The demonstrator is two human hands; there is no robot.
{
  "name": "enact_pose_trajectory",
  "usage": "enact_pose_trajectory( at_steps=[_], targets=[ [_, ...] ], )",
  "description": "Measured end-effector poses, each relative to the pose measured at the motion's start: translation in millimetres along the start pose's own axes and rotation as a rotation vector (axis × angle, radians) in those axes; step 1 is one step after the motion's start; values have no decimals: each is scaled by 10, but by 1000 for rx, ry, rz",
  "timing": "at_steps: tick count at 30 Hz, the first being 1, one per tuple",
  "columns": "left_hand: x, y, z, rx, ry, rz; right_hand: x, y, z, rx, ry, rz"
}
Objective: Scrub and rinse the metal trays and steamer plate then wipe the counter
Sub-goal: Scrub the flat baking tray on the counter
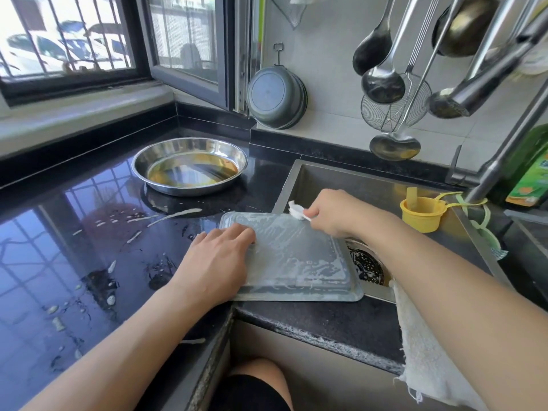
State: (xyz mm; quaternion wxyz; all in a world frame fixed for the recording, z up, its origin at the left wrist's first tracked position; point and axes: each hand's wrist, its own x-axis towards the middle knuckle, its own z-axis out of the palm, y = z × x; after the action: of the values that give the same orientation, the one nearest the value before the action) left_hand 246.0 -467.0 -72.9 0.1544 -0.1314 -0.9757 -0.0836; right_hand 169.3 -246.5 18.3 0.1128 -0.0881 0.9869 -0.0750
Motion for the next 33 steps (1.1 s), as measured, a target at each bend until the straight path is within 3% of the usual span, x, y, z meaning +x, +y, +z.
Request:
enact_pose_trajectory(
  at_steps=[10,13,18,22,26,29,33],
  targets=[
    [-1,-16,43,-9,29,9,-85,-46,-165,-85,-72,-69],
    [0,-28,50,-5,35,7,-20,137,-162,-90,-28,-2],
    [1,-26,54,3,32,13,-168,285,-44,91,-84,-81],
    [1,-21,61,5,30,-5,-149,488,-17,114,15,-9],
    [0,-14,50,7,24,-7,-170,477,9,147,-15,-27],
    [-4,-9,44,2,15,-12,-125,543,4,116,90,80],
    [1,-8,46,1,12,-9,-139,529,38,161,39,47]
  ],
)
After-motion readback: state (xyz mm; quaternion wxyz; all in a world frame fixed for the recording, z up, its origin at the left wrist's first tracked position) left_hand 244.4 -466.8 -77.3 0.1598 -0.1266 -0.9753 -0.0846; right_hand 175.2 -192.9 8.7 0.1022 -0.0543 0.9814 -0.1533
